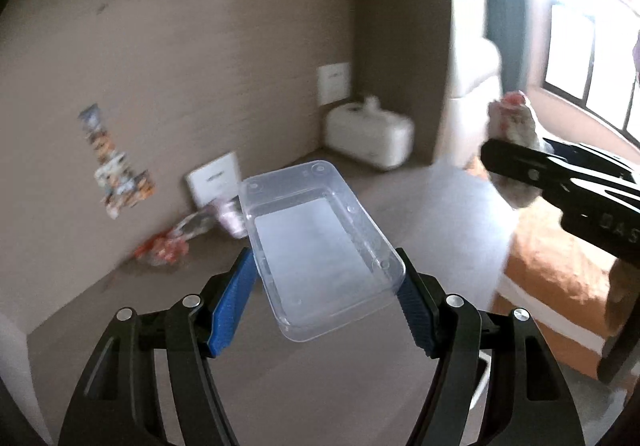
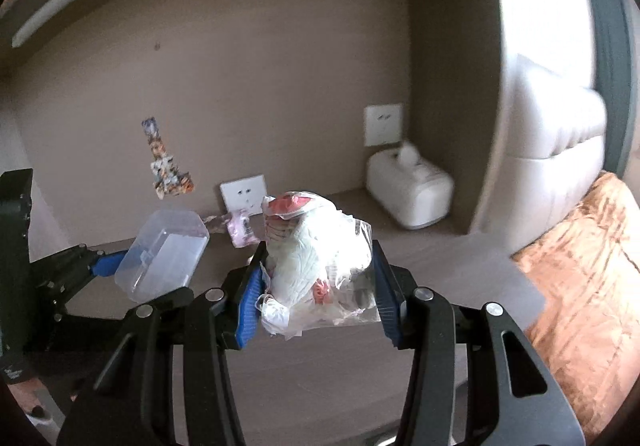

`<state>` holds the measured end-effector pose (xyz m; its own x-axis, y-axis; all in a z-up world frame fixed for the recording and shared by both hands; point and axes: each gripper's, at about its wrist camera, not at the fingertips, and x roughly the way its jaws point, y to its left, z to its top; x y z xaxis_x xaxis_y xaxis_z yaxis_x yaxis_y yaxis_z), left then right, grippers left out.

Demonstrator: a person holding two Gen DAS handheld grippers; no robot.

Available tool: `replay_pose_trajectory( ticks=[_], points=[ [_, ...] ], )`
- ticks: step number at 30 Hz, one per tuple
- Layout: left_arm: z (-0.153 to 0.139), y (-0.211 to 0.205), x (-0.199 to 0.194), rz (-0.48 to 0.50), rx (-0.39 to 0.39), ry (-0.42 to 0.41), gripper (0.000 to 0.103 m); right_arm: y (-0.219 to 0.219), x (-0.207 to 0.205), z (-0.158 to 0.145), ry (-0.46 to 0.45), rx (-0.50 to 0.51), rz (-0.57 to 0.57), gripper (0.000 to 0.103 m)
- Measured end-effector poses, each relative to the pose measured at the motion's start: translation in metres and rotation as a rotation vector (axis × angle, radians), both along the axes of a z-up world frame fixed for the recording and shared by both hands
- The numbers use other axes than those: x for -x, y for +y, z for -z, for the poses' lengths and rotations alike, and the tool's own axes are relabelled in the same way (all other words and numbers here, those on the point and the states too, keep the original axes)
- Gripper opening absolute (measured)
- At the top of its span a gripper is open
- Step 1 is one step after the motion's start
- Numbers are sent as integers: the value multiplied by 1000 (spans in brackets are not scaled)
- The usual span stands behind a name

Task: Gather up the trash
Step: 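Carry the clear box and white bundle to the bin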

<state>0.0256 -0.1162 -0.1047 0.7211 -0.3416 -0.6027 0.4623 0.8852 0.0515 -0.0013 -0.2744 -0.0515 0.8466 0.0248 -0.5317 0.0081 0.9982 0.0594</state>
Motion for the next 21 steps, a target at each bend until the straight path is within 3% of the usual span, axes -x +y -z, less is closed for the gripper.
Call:
replay_pose_trajectory(
  ticks=[8,13,21],
  points=[
    [-6,-66,43,199,24,-1,67,-42,63,-4,7,11,143,50],
    [4,-113,63,333,24,35,67,-69,100,7,38,-5,252,50],
    [29,-174,90,468,-28,63,67,-104,147,29,86,-50,379,50]
  ],
)
